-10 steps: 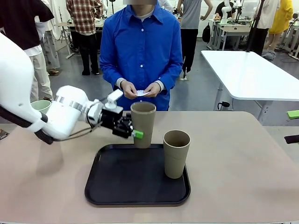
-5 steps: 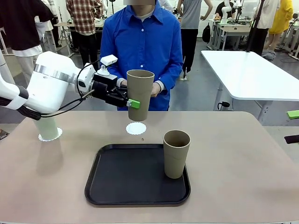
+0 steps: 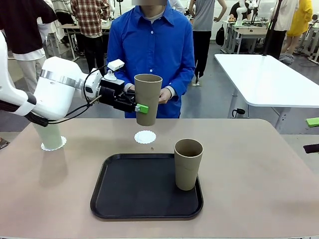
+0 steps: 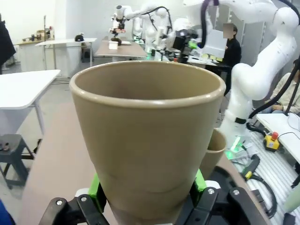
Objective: Place coasters on the table and set cups on them.
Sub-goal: Take one Reusable plastic cup from the Flat Tray and place it on a coaster set by the human.
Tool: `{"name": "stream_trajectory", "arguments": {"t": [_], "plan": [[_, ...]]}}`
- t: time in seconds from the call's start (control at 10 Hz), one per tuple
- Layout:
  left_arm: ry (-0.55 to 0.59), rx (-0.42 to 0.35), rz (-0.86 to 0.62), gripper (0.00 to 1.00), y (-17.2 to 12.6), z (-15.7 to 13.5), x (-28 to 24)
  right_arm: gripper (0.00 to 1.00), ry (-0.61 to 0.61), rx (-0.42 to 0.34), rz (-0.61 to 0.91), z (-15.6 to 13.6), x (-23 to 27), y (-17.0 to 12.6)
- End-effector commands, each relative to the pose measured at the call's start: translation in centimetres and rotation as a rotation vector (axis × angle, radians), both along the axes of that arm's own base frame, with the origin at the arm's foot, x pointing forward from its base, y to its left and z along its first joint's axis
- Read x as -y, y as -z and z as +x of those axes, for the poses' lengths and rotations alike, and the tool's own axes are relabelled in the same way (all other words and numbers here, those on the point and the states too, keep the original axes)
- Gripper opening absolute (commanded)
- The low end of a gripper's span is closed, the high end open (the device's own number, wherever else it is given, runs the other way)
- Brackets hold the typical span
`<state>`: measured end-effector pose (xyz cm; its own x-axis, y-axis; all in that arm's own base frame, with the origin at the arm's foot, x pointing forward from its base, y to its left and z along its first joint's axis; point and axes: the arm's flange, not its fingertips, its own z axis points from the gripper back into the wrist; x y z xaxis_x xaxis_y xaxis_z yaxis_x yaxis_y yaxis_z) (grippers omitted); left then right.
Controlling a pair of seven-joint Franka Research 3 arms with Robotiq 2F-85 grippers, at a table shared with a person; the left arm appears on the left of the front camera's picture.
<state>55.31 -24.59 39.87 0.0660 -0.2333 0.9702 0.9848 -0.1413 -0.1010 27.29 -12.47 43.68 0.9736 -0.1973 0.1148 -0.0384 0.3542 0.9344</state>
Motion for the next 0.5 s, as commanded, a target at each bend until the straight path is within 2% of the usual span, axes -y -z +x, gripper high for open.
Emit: {"name": "stream_trajectory", "arguments": {"t": [0.0,0.3,0.4], "plan": [[-0.017,0.062,-0.041,0.84,0.9,5.5,0.2,1.0,0.0,0.021,0.018,0.2,0.0,0.0],[0.022,0.066,-0.063,0.84,2.3,8.7,-0.5,1.0,0.0,0.021,0.018,0.2,0.0,0.0],[0.075,0.057,-0.046,0.84,2.7,8.4,-0.3,1.0,0.0,0.021,0.018,0.2,0.0,0.0]]}}
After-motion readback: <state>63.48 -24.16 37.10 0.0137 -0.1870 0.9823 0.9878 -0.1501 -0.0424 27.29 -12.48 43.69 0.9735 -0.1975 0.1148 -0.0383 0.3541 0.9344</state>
